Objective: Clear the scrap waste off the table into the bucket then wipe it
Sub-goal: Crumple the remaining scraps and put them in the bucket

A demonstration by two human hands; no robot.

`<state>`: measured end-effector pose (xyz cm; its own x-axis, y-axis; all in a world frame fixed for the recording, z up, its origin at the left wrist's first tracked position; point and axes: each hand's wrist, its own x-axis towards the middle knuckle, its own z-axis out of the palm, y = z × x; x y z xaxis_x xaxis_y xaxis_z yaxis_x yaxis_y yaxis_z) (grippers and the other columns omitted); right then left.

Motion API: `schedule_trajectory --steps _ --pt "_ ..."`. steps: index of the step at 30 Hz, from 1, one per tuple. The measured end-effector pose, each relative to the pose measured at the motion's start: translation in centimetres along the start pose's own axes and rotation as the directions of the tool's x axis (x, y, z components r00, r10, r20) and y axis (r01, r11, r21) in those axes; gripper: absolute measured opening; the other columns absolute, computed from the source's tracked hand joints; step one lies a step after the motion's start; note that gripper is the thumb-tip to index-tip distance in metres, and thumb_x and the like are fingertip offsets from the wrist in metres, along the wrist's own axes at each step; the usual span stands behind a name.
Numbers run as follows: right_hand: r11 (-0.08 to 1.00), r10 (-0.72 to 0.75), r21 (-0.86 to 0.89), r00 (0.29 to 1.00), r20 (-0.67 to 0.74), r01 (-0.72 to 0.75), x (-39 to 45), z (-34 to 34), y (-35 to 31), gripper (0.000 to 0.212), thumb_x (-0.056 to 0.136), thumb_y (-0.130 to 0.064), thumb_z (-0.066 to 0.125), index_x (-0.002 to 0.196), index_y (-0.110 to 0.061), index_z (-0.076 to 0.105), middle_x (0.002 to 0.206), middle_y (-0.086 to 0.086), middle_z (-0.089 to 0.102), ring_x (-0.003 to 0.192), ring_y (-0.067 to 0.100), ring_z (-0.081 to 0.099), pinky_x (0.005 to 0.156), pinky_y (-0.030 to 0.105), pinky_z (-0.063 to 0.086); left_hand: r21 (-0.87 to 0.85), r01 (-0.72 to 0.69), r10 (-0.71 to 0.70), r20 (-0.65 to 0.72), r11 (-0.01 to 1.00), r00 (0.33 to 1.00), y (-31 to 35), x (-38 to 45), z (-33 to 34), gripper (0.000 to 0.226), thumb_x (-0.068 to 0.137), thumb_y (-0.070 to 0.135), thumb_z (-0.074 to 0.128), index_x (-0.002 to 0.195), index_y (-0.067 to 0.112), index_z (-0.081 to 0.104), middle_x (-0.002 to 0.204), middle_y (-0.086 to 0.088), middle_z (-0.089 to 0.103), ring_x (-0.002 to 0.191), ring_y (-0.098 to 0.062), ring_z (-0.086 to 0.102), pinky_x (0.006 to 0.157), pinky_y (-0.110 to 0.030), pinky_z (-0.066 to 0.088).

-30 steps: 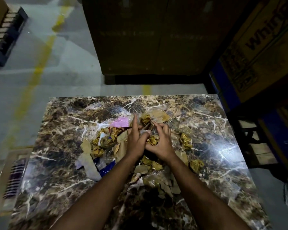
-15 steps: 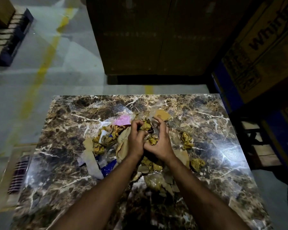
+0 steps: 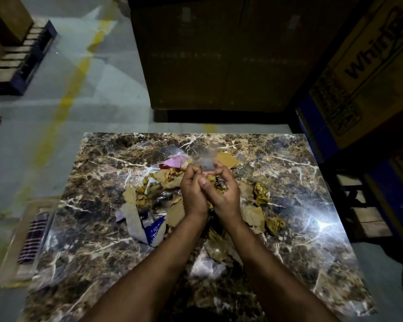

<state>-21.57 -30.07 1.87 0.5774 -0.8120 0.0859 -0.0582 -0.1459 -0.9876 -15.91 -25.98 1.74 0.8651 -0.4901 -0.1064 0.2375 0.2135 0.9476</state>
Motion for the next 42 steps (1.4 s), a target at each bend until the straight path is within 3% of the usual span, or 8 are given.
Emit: schedule_trajectory --steps 3,12,17,24,31,36,39,42 --pt "0.998 -0.003 0.064 0.998 -0.06 0.007 -0.2 0.1 -1.2 0.026 0.077 -0.055 0.07 0.088 -0.033 0.061 0.095 -0.006 0.069 0.093 0.008 0.065 0.082 0.022 0.049 -0.003 -0.074 0.074 0.053 0.997 0.996 1.3 0.0 0.4 0.015 0.089 0.004 0.042 0.078 0.013 0.046 0.074 0.004 0.052 0.066 -0.005 0.048 0.059 -0.017 0.041" --pt "0.973 0.172 0.192 0.958 -0.231 -0.128 -0.8 0.0 -1.1 0.012 0.082 -0.025 0.073 0.083 -0.013 0.073 0.081 0.004 0.073 0.074 0.017 0.068 0.068 0.029 0.057 0.091 -0.043 0.04 0.041 0.995 0.998 0.3 -1.2 0.2 0.04 0.092 0.03 0.047 0.114 -0.001 0.059 0.11 -0.009 0.062 0.093 -0.004 0.063 0.077 -0.014 0.048" --pt "0.954 0.26 0.228 0.917 -0.303 -0.195 -1.0 -0.2 -0.1 0.016 0.089 -0.002 0.069 0.074 -0.001 0.063 0.065 0.001 0.062 0.054 0.012 0.053 0.052 0.024 0.045 0.151 -0.105 0.087 0.12 0.983 0.989 -0.3 -1.4 -0.2 0.027 0.096 0.027 0.043 0.105 0.029 0.068 0.137 -0.003 0.051 0.128 -0.005 0.049 0.1 -0.018 0.043" --pt "0.82 0.484 0.482 0.824 -0.295 -0.309 -0.1 -0.8 -0.4 0.04 0.064 -0.025 0.077 0.095 -0.007 0.061 0.092 0.015 0.069 0.08 0.032 0.066 0.068 0.045 0.056 0.023 -0.061 0.06 0.03 0.998 0.998 -0.7 -1.3 -1.0 0.036 0.1 0.039 0.04 0.129 0.019 0.048 0.139 -0.006 0.055 0.127 -0.019 0.054 0.107 -0.043 0.043" --pt "0.663 0.602 0.677 0.765 -0.228 -0.32 0.6 -3.6 0.7 0.038 0.07 -0.024 0.081 0.099 -0.008 0.063 0.095 0.012 0.07 0.087 0.037 0.068 0.074 0.052 0.058 0.131 -0.068 0.074 -0.041 0.989 0.996 -1.1 -1.5 -4.3 0.037 0.095 0.04 0.047 0.127 0.022 0.049 0.135 -0.004 0.052 0.118 -0.017 0.057 0.09 -0.033 0.051" --pt "0.581 0.63 0.758 0.753 -0.187 -0.297 1.6 -4.5 0.1 0.015 0.094 -0.025 0.063 0.102 -0.013 0.058 0.089 0.005 0.066 0.062 0.02 0.071 0.049 0.029 0.057 0.417 -0.221 0.212 0.067 0.882 0.975 -1.1 -5.7 -5.4 0.011 0.088 0.042 0.054 0.096 0.034 0.05 0.095 0.003 0.054 0.084 -0.013 0.055 0.067 -0.028 0.049" --pt "0.575 0.609 0.766 0.775 -0.166 -0.287 2.1 -4.2 -0.1 0.019 0.095 -0.029 0.062 0.105 -0.012 0.059 0.09 0.005 0.066 0.062 0.02 0.071 0.05 0.029 0.056 0.402 -0.121 0.0 0.289 0.908 0.957 -0.9 -9.3 -5.1 0.026 0.091 0.046 0.053 0.083 0.022 0.061 0.074 0.003 0.061 0.066 -0.006 0.056 0.057 -0.024 0.047" --pt "0.591 0.585 0.752 0.797 -0.148 -0.293 2.3 -3.9 -0.2 0.028 0.084 -0.035 0.07 0.1 -0.014 0.06 0.082 0.002 0.066 0.062 0.02 0.069 0.05 0.028 0.055 0.363 0.316 -0.447 0.374 0.877 0.813 -1.7 -10.2 -4.1 0.04 0.094 0.046 0.061 0.092 0.007 0.07 0.079 -0.006 0.069 0.066 -0.015 0.064 0.056 -0.027 0.052"
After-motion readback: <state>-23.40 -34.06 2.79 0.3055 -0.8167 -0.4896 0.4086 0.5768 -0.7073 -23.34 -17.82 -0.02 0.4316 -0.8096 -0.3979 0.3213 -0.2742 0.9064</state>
